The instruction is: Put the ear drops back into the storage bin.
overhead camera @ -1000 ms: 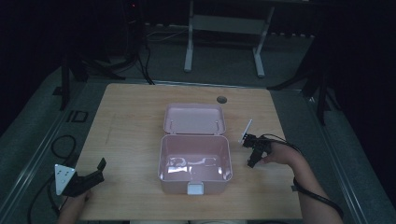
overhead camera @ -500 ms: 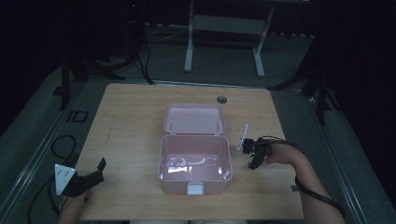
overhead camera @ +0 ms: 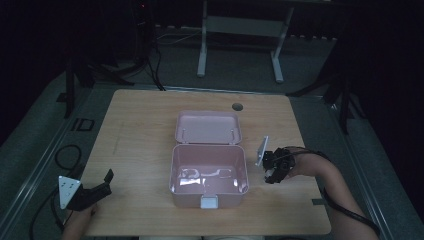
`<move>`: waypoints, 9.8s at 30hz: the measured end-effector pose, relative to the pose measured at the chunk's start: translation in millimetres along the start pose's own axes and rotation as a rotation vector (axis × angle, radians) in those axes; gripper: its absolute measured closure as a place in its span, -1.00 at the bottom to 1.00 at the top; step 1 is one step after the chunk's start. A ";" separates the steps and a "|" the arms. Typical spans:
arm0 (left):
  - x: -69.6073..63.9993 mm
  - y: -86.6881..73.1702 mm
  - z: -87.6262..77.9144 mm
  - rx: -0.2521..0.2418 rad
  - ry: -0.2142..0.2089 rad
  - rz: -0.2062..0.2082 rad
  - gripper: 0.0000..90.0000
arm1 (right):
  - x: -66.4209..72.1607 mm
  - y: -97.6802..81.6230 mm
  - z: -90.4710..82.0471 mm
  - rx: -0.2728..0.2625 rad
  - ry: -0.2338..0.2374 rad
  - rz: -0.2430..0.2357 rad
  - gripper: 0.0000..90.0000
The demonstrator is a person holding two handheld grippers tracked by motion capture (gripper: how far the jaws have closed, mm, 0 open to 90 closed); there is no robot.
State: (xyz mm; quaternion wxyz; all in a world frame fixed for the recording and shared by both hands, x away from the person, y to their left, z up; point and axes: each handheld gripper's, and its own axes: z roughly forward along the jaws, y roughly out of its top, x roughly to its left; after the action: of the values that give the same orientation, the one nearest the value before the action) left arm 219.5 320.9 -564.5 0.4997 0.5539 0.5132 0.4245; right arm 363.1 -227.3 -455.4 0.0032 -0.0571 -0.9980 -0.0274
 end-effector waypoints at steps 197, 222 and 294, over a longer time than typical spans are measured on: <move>0.6 0.1 0.2 0.002 -0.008 -0.002 -0.99 | 6.7 -13.3 2.1 -0.203 -0.061 0.114 -0.60; 0.5 0.1 0.2 0.002 -0.006 -0.001 -0.99 | 7.2 -77.8 56.7 -0.437 -0.146 0.368 -0.63; 0.9 0.1 0.1 0.002 -0.016 -0.006 -0.99 | 28.4 -109.6 92.2 -0.819 -0.867 1.031 -0.73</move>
State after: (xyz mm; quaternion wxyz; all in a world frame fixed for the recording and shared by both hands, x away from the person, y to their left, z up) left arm 219.8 321.8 -564.5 0.5046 0.5563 0.5112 0.4179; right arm 322.0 -327.7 -553.1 -0.3953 -0.5148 -0.6685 -0.3631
